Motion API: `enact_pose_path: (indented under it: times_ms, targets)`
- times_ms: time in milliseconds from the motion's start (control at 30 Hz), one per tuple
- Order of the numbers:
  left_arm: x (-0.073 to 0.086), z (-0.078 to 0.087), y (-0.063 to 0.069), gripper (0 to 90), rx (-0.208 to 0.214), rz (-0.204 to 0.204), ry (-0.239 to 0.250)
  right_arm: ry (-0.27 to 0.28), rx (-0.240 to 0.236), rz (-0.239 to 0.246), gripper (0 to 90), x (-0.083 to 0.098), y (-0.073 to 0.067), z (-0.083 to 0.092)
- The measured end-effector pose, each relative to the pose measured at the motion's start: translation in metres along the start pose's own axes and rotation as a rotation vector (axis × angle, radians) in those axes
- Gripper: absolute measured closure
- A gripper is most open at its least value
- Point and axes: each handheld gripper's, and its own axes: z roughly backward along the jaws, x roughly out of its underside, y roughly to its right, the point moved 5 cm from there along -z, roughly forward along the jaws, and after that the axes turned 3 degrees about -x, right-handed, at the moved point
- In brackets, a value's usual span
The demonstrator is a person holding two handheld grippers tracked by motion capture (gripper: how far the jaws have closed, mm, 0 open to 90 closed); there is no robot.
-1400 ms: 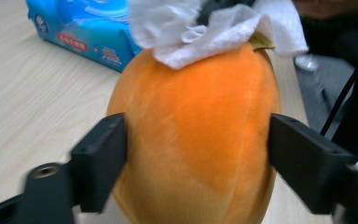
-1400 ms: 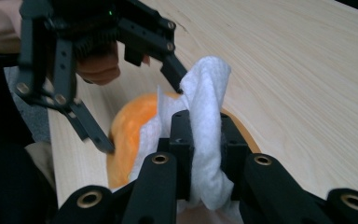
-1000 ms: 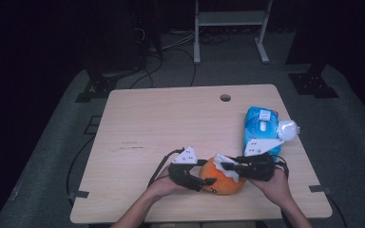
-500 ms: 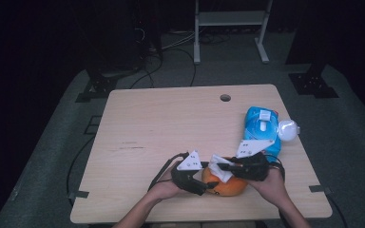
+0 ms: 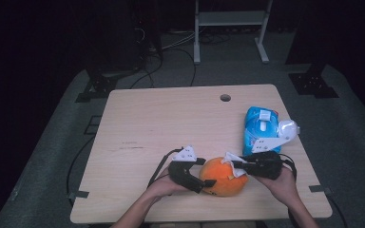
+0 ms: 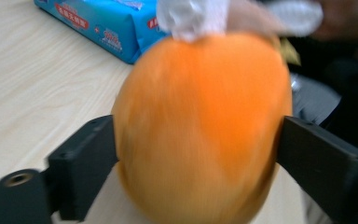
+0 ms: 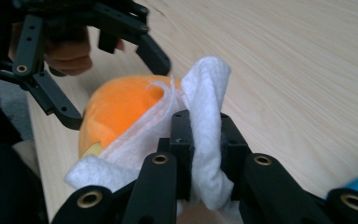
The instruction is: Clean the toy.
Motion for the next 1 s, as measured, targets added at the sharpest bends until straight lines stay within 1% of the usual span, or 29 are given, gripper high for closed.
enact_pose_path:
  times_ms: [33,67,100,133,167,233,267,300,333,367,400,433,467,533,567,600,633,667,733,767,800,833,867,900,933,967,1000]
  targets:
    - [-0.001,-0.001,0.0,9.7,0.003,0.018,0.01,0.001,-0.007,0.002,79.0,-0.001,-0.002,-0.002]
    - [-0.001,-0.003,-0.001,7.7,-0.002,0.031,0.004,-0.004,-0.01,0.018,79.0,-0.003,-0.006,-0.005]
    - [-0.001,-0.003,-0.001,7.0,-0.002,0.031,0.004,-0.004,-0.01,0.018,79.0,-0.003,-0.006,-0.005]
    - [0.001,-0.005,-0.002,7.0,0.002,0.041,-0.001,-0.005,-0.008,0.024,79.0,-0.004,-0.008,-0.006]
    - [0.004,-0.006,-0.003,6.1,0.015,0.054,-0.003,-0.009,-0.006,0.03,79.0,-0.004,-0.009,-0.006]
    - [0.007,-0.009,-0.003,6.0,0.041,0.081,-0.004,-0.011,-0.013,0.024,79.0,-0.003,-0.01,-0.007]
    - [0.008,-0.01,-0.003,7.6,0.053,0.081,-0.007,-0.011,-0.017,0.022,78.9,-0.003,-0.01,-0.008]
    - [0.008,-0.01,-0.003,11.5,0.069,0.082,-0.01,-0.012,-0.023,0.021,78.9,-0.003,-0.011,-0.008]
    - [0.008,-0.008,-0.002,11.5,0.073,0.075,-0.015,-0.012,-0.023,0.021,78.9,-0.003,-0.011,-0.008]
    - [0.008,-0.006,-0.002,16.4,0.065,0.058,-0.011,-0.012,-0.027,0.023,78.9,-0.004,-0.011,-0.008]
    - [0.007,-0.005,-0.001,27.8,0.06,0.047,-0.005,-0.018,-0.029,0.028,78.9,-0.005,-0.012,-0.008]
    - [0.006,-0.003,-0.001,27.8,0.05,0.029,0.009,-0.018,-0.029,0.028,78.9,-0.005,-0.012,-0.008]
    - [0.003,-0.001,0.0,31.7,0.042,0.003,0.028,-0.014,-0.026,0.029,78.9,-0.006,-0.012,-0.007]
    - [-0.006,0.006,0.003,36.0,-0.006,-0.08,0.073,0.023,-0.023,0.027,78.9,-0.012,-0.012,-0.002]
    - [-0.012,0.01,0.004,36.9,-0.042,-0.132,0.087,0.04,-0.019,0.034,78.9,-0.014,-0.013,-0.001]
    - [-0.019,0.017,0.005,37.1,-0.087,-0.202,0.099,0.056,-0.013,0.037,79.0,-0.017,-0.014,0.001]
    - [-0.022,0.02,0.006,37.3,-0.112,-0.239,0.109,0.078,-0.006,0.047,79.0,-0.02,-0.015,0.001]
    - [-0.024,0.023,0.007,37.5,-0.142,-0.277,0.118,0.093,-0.004,0.046,78.9,-0.022,-0.015,0.001]
    - [-0.021,0.024,0.003,37.2,-0.195,-0.345,0.112,0.109,-0.008,0.04,79.0,-0.026,-0.014,-0.002]
    - [-0.017,0.022,-0.001,36.6,-0.212,-0.346,0.098,0.108,-0.008,0.039,79.0,-0.026,-0.012,-0.006]
    - [-0.013,0.02,-0.005,34.7,-0.209,-0.331,0.085,0.095,-0.011,0.029,78.9,-0.024,-0.01,-0.013]
    - [-0.009,0.017,-0.009,30.5,-0.183,-0.288,0.06,0.083,-0.012,0.024,78.9,-0.022,-0.008,-0.018]
    - [-0.004,0.016,-0.015,19.6,-0.122,-0.19,0.062,0.06,-0.028,0.008,78.9,-0.016,-0.005,-0.028]
    - [-0.004,0.016,-0.015,17.5,-0.122,-0.19,0.062,0.06,-0.041,0.001,78.9,-0.015,-0.005,-0.032]
    - [-0.005,0.018,-0.018,17.5,-0.101,-0.144,0.073,0.06,-0.041,0.001,78.9,-0.015,-0.005,-0.032]
    - [-0.005,0.02,-0.02,16.4,-0.095,-0.116,0.074,0.061,-0.046,0.004,78.9,-0.015,-0.006,-0.034]
    - [-0.005,0.022,-0.022,19.1,-0.099,-0.12,0.072,0.059,-0.042,0.018,78.9,-0.016,-0.008,-0.034]
